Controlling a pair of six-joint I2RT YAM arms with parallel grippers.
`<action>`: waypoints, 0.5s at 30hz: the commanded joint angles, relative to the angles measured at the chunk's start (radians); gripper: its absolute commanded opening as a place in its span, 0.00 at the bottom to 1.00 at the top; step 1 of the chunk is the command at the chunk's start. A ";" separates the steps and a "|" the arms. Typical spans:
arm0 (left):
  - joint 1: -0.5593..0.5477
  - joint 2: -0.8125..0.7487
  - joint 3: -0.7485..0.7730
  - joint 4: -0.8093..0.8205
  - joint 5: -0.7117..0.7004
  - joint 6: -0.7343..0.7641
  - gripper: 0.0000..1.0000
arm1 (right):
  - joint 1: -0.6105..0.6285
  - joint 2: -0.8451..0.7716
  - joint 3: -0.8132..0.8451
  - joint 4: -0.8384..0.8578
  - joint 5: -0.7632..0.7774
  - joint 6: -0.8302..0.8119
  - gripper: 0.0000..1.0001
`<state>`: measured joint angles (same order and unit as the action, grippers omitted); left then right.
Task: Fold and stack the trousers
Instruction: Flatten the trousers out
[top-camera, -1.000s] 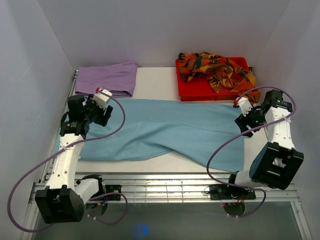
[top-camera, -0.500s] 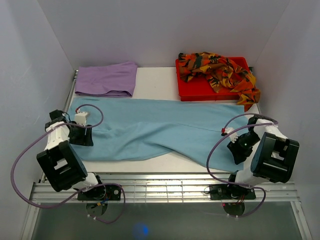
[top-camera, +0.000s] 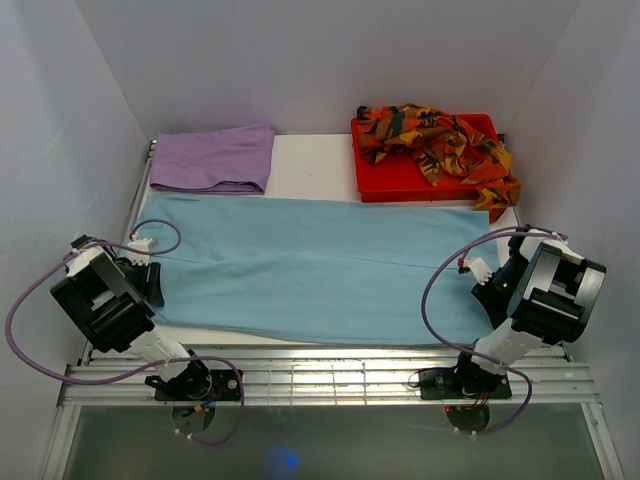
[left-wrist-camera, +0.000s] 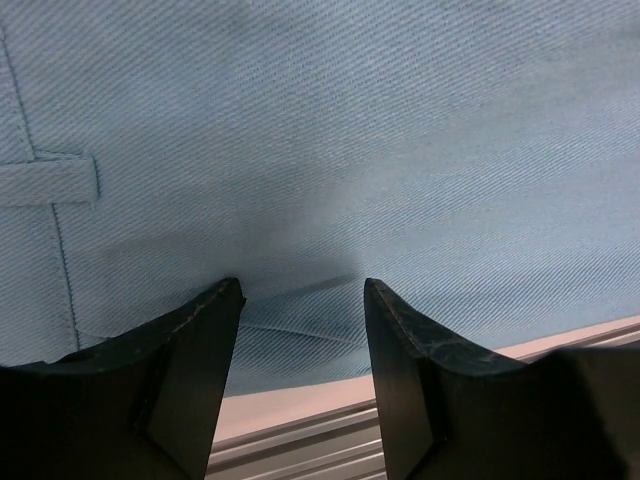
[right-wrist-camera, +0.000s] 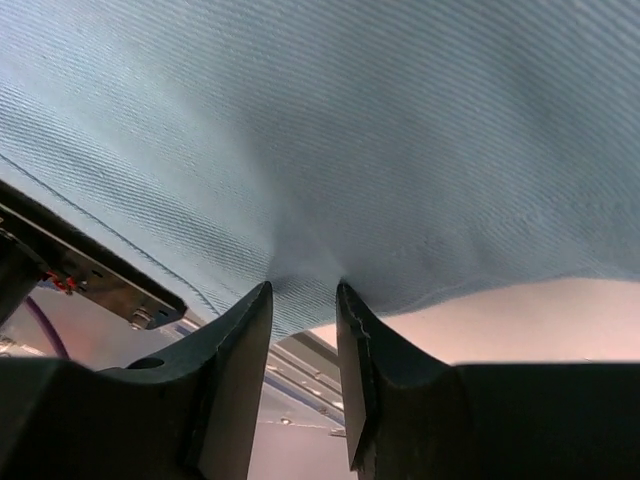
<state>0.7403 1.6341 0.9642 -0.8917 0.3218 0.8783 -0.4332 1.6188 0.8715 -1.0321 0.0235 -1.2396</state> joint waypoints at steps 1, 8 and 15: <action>0.044 0.040 -0.008 0.085 -0.102 0.114 0.65 | -0.022 -0.002 0.067 0.210 0.090 -0.116 0.40; 0.045 -0.155 -0.116 -0.119 0.045 0.356 0.65 | -0.022 -0.062 0.181 0.141 -0.012 -0.100 0.47; 0.041 -0.245 0.055 -0.228 0.317 0.280 0.68 | 0.019 -0.007 0.429 0.075 -0.258 0.058 0.50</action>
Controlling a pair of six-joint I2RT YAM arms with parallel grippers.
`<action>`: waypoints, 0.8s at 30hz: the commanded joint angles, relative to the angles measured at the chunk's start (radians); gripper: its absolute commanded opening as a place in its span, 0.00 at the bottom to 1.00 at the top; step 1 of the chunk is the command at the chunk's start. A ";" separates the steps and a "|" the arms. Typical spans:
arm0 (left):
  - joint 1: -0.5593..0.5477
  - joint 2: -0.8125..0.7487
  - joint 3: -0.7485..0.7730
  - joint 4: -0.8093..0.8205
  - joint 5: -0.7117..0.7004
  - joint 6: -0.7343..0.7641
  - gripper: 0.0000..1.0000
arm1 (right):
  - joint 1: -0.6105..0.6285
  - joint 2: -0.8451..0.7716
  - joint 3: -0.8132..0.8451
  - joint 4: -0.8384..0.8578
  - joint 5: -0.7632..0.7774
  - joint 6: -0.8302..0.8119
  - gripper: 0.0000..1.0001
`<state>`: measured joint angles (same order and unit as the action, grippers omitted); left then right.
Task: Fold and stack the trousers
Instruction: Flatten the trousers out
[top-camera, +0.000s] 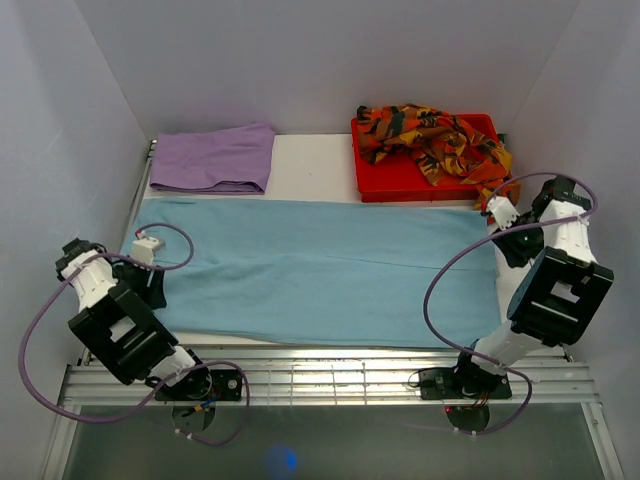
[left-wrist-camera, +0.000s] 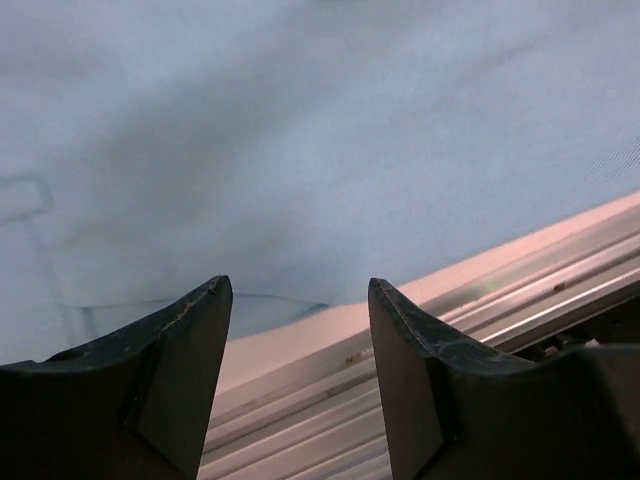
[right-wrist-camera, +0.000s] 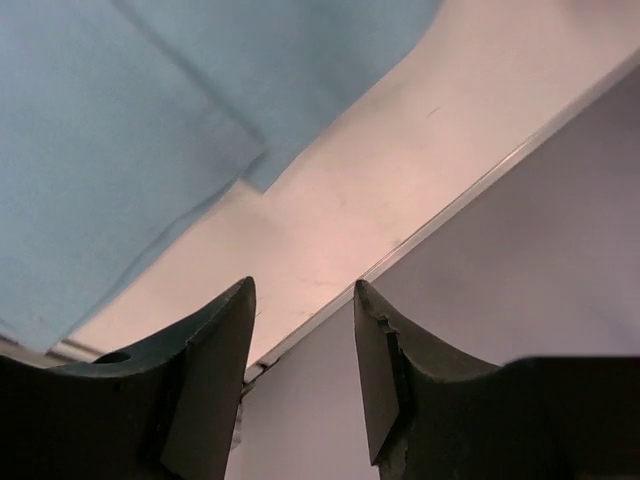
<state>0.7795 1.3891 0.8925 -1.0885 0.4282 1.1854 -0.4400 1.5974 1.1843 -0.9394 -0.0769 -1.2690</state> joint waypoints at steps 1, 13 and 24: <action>-0.012 0.028 0.172 -0.024 0.246 -0.073 0.68 | 0.040 0.042 0.145 -0.016 -0.184 0.123 0.50; -0.311 0.373 0.445 0.395 0.140 -0.601 0.65 | 0.317 0.232 0.157 0.257 -0.204 0.520 0.47; -0.327 0.501 0.268 0.414 -0.046 -0.549 0.50 | 0.253 0.266 -0.078 0.367 -0.001 0.317 0.39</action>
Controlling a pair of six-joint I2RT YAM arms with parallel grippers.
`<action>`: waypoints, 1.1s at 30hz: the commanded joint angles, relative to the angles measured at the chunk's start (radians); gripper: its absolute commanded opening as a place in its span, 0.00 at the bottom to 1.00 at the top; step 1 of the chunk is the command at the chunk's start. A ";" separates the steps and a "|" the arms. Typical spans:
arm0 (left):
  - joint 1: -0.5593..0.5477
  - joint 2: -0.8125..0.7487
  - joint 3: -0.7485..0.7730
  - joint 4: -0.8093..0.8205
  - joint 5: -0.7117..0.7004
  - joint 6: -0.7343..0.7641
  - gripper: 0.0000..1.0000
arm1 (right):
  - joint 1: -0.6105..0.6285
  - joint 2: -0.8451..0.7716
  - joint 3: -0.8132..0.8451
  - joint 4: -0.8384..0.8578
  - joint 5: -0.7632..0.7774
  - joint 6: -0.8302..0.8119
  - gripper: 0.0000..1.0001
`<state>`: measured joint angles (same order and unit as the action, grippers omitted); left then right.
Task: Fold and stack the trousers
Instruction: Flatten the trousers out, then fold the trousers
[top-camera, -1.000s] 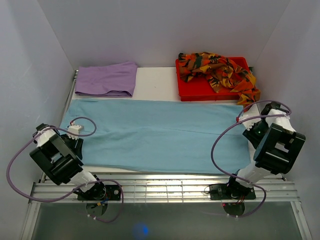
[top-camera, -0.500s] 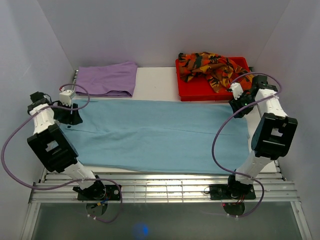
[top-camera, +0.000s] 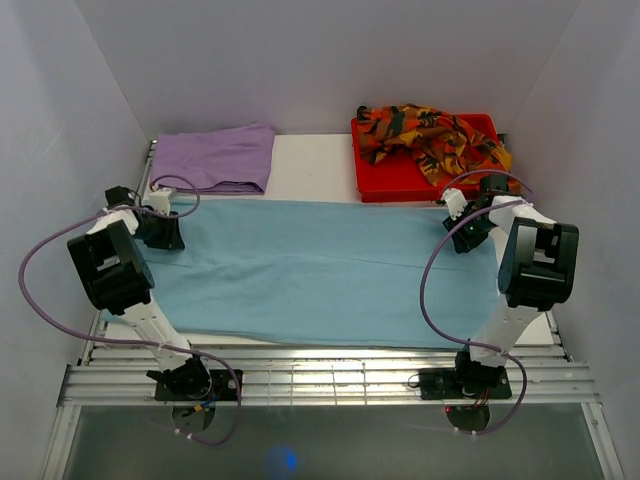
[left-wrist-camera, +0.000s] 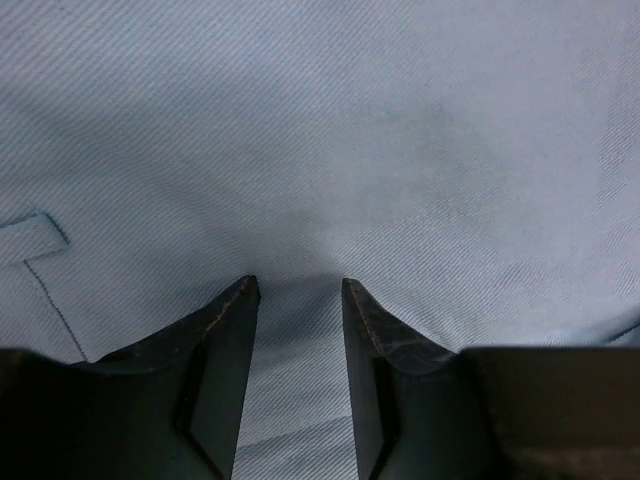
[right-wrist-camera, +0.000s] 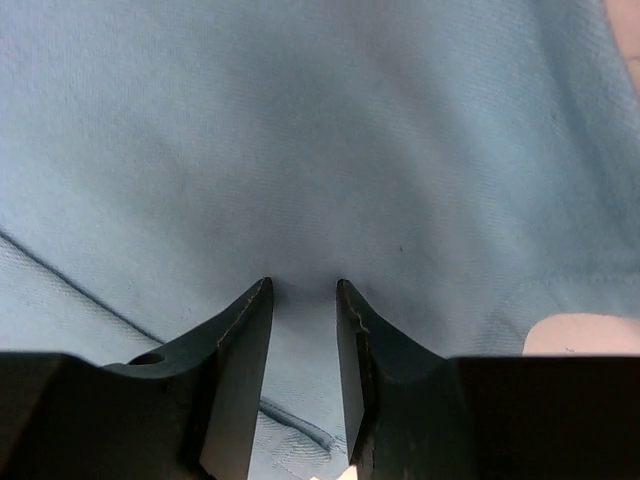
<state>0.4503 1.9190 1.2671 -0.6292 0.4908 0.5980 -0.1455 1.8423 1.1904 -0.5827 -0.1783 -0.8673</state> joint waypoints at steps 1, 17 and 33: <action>0.002 -0.064 -0.139 -0.055 -0.113 0.052 0.48 | -0.049 0.018 -0.095 0.011 0.111 -0.119 0.37; 0.082 -0.218 0.105 -0.365 0.159 0.295 0.67 | -0.112 -0.172 0.010 -0.259 -0.027 -0.360 0.35; 0.082 -0.127 0.312 -0.204 0.282 0.175 0.77 | -0.206 0.215 0.675 -0.459 -0.313 -0.324 0.71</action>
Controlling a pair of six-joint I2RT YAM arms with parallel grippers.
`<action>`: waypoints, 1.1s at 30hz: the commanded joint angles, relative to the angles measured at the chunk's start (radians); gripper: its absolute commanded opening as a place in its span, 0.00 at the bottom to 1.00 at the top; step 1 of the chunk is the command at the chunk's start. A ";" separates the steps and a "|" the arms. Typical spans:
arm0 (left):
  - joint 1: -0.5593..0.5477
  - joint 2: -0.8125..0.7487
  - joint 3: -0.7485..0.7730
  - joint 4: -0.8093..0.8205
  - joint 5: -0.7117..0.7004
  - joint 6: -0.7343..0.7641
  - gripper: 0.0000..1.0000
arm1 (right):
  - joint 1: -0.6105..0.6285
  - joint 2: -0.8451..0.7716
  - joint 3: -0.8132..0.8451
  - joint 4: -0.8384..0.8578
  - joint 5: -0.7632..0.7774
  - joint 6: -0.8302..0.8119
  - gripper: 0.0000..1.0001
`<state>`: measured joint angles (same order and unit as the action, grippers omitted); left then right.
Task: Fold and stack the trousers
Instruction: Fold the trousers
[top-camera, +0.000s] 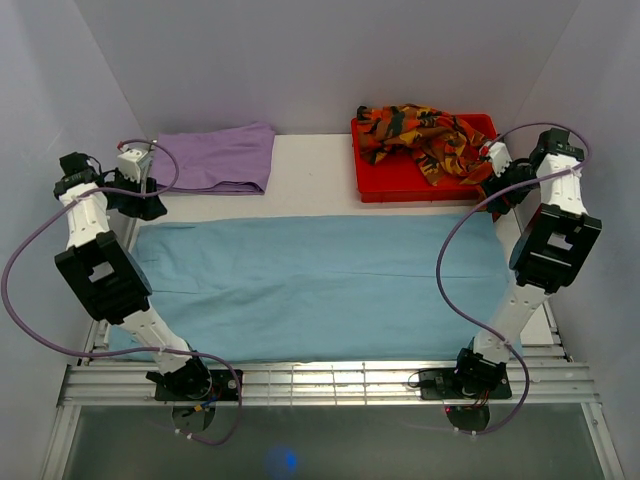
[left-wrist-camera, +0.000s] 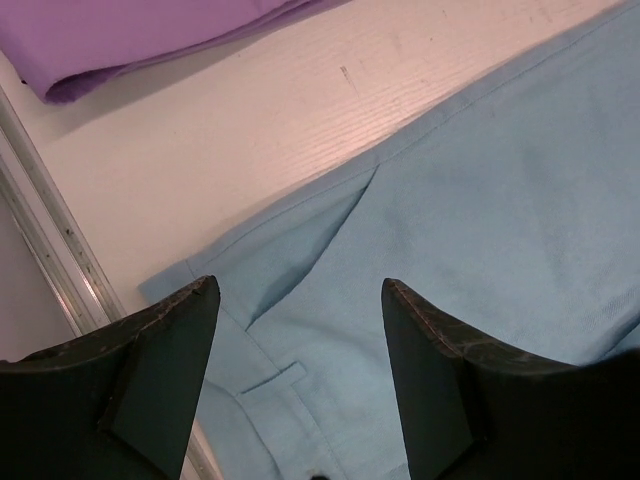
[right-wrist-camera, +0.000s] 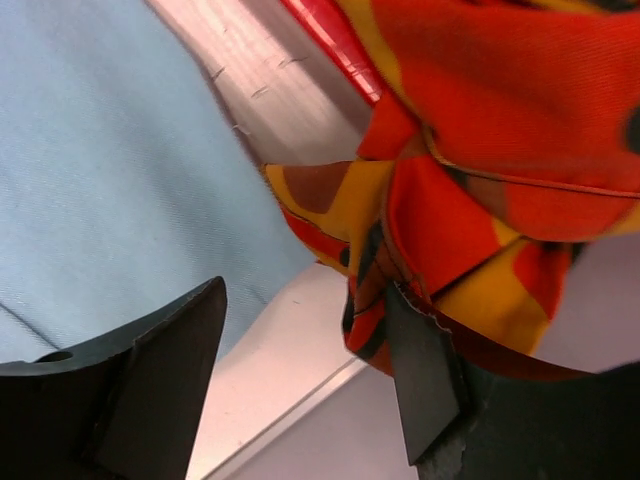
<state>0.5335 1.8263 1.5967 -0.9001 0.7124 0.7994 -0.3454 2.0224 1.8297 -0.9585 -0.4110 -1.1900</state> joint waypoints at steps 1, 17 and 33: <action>-0.001 -0.033 -0.023 0.073 0.059 -0.025 0.77 | -0.004 0.041 0.036 -0.082 -0.081 -0.013 0.69; 0.011 0.024 -0.024 0.082 0.068 -0.028 0.76 | -0.007 0.046 -0.150 0.078 -0.009 -0.005 0.65; 0.023 0.042 -0.032 0.153 0.071 -0.091 0.76 | -0.069 -0.024 -0.277 0.319 -0.078 0.320 0.64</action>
<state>0.5430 1.8751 1.5326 -0.7761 0.7475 0.7265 -0.4065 1.9682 1.5307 -0.7132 -0.4477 -0.9634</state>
